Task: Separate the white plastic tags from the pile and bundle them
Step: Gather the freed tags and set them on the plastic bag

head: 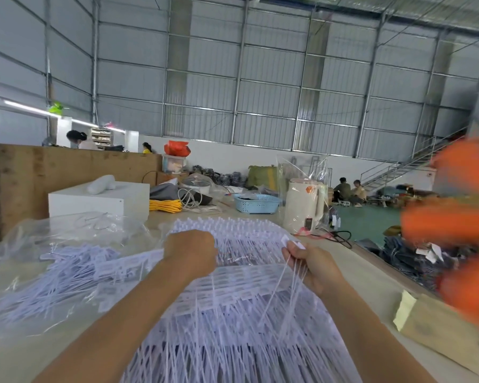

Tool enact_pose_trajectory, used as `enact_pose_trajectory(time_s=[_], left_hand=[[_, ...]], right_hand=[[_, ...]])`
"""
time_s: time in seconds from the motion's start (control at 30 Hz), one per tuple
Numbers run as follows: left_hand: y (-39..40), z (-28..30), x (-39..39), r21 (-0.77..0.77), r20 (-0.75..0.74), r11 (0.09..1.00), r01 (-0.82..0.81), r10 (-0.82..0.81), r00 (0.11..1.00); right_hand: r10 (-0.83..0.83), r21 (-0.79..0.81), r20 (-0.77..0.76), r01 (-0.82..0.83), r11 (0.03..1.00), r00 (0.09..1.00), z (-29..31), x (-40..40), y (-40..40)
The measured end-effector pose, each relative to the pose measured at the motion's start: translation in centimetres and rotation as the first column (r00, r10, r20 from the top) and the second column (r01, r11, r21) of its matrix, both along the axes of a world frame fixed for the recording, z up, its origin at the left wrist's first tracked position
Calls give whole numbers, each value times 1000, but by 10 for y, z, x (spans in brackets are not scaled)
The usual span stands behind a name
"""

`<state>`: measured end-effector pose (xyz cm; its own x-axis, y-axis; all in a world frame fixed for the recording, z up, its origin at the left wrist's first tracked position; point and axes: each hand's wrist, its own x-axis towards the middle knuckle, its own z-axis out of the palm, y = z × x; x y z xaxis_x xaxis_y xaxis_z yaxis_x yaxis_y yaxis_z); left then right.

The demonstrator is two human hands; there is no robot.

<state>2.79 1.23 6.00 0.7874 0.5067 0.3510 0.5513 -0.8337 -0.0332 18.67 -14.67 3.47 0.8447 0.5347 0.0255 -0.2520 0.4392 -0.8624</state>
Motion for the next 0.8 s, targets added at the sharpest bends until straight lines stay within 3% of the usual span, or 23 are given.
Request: enact_pose_trajectory(time_s=[0.1,0.2,0.27,0.43,0.57,0.7,0.8], left_hand=[[-2,6,9,-152,-10,983,104,-107,994],[-6,2,19,-410,-30,885,222,-256,966],[-9,-2,23,-486,-11,828,280,-326,945],[-3,-5,17,-512,-24,814,276,-335,942],[3,-6,6,-591,17,748,302,-363,932],[15,-11,1,-567,38,787,242,-269,963],[22,-18,0,-605,121,752,261,-238,964]], right_hand=[[98,-41,88,-94,995,991,9,-9,3],[267,-270,242,-199,942,933,9,-27,11],[318,-396,298,-187,899,900,5,-39,21],[324,-358,264,-220,907,908,-7,-53,42],[272,-390,363,-120,913,891,-12,-60,50],[183,-357,374,-42,933,909,-11,-61,54],[169,-350,361,-35,936,917,-11,-59,53]])
